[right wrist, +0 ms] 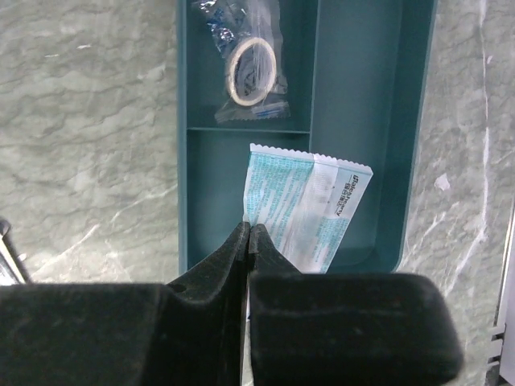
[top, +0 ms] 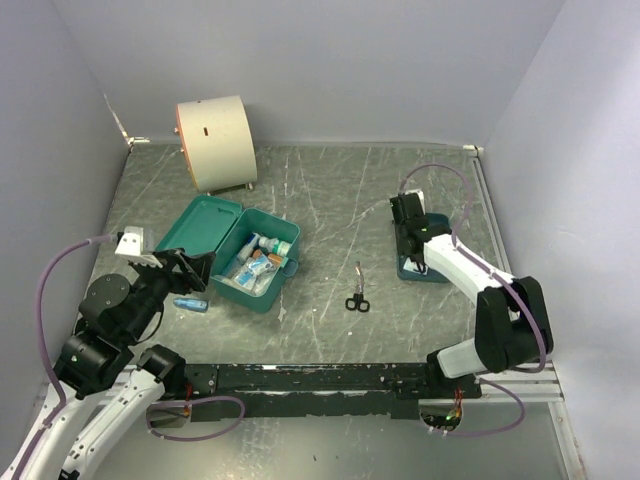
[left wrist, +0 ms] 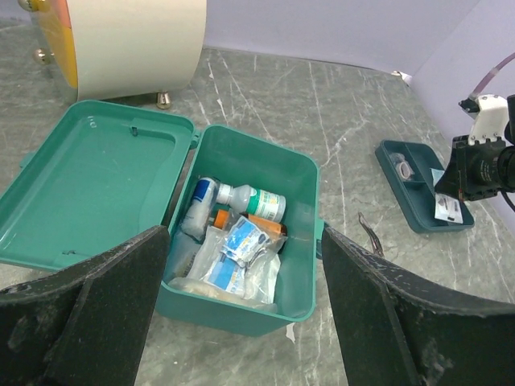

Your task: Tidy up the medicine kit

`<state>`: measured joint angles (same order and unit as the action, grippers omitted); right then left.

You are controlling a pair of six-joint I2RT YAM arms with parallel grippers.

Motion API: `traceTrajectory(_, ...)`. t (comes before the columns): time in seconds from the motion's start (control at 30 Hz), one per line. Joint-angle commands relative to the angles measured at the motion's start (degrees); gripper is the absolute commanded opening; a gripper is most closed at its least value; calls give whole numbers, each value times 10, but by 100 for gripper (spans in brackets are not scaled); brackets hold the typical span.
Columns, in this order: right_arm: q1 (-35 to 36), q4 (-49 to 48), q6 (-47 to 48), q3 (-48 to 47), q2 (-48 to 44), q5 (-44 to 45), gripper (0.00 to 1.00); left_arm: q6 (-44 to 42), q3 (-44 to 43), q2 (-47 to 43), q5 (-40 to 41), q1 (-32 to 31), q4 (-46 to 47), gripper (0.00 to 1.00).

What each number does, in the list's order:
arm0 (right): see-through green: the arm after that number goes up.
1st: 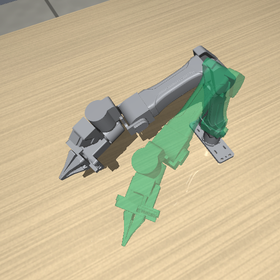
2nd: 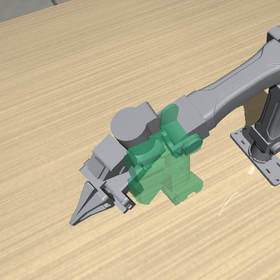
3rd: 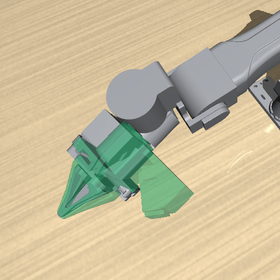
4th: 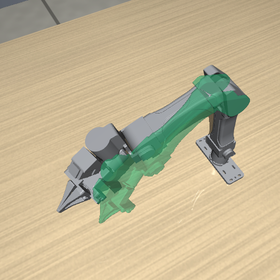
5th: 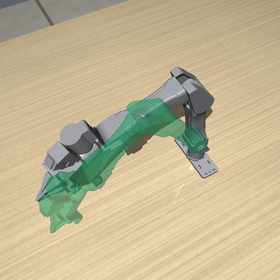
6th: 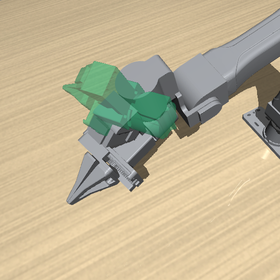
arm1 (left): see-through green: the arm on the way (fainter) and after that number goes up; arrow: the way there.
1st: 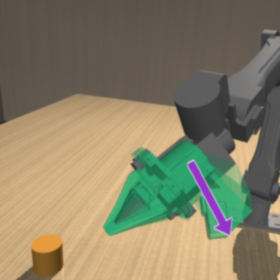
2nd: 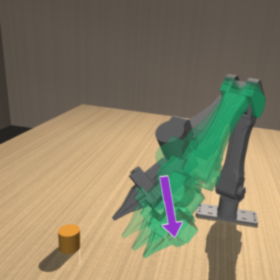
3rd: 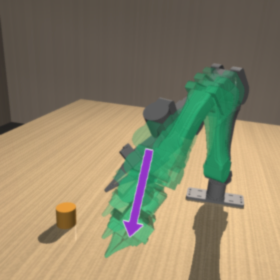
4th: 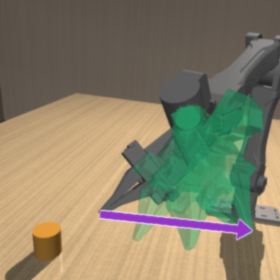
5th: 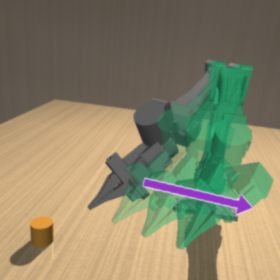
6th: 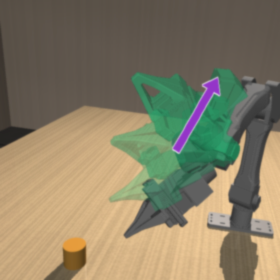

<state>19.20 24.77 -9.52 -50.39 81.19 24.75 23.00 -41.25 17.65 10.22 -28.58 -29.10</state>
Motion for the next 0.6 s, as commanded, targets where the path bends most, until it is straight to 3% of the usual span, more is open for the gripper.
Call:
traceTrajectory(0.0,-20,-47,22,6,31,-26,0,1,-7,5,-3,4,-3,88)
traceTrajectory(0.27,-20,-73,2,16,96,-69,0,0,-6,6,-2,4,-3,88)
traceTrajectory(0.57,1,-91,-32,17,107,-121,0,-2,-6,14,-3,4,0,88)
